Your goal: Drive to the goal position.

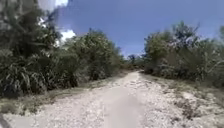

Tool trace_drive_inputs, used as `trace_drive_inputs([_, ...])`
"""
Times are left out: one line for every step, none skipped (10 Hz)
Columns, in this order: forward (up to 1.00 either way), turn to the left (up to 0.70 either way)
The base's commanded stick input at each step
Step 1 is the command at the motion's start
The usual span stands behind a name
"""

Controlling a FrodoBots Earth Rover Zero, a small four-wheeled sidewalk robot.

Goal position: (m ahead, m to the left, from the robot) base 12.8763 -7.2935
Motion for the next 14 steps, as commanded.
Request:
trace_drive_inputs([0.5, -0.5])
trace_drive_inputs([0.5, -0.49])
trace_drive_inputs([0.5, -0.48])
trace_drive_inputs([0.5, -0.01])
trace_drive_inputs([0.5, 0.0])
trace_drive_inputs([0.5, 0.0])
trace_drive_inputs([0.5, 0.0])
trace_drive_inputs([0.5, 0.0])
trace_drive_inputs([0.5, 0.0])
trace_drive_inputs([0.5, 0.0])
trace_drive_inputs([0.5, 0.0])
trace_drive_inputs([0.5, 0.0])
trace_drive_inputs([0.5, 0.0])
trace_drive_inputs([0.5, 0.0])
